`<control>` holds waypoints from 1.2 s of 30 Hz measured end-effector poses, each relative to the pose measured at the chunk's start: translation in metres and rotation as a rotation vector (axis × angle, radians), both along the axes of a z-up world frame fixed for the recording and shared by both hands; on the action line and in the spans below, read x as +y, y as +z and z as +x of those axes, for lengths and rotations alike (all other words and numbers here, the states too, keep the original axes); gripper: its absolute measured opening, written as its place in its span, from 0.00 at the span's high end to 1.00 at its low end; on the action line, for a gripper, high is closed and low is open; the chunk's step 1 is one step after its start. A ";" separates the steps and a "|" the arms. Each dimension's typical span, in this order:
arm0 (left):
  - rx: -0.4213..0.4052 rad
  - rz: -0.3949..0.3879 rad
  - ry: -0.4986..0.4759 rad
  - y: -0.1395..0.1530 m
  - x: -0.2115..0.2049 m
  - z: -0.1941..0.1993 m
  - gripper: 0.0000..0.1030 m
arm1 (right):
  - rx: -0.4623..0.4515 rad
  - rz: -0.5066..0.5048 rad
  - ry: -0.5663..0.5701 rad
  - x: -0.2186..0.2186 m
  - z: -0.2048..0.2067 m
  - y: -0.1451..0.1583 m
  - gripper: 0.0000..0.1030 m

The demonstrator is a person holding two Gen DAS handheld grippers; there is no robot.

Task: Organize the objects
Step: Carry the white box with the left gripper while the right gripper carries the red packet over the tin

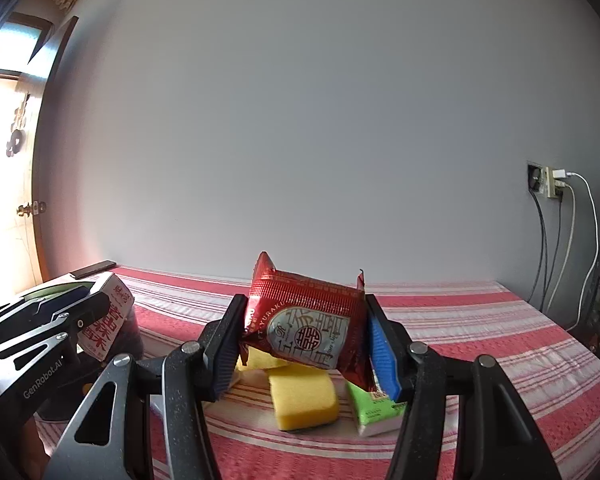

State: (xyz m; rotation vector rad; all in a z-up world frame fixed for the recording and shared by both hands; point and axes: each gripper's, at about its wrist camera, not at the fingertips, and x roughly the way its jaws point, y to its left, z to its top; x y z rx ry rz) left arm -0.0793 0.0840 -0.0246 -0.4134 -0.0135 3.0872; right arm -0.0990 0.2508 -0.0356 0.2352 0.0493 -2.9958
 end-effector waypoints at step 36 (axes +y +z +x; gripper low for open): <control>-0.116 -0.009 0.271 0.009 -0.115 0.008 0.79 | -0.106 0.042 0.306 -0.104 -0.034 0.023 0.43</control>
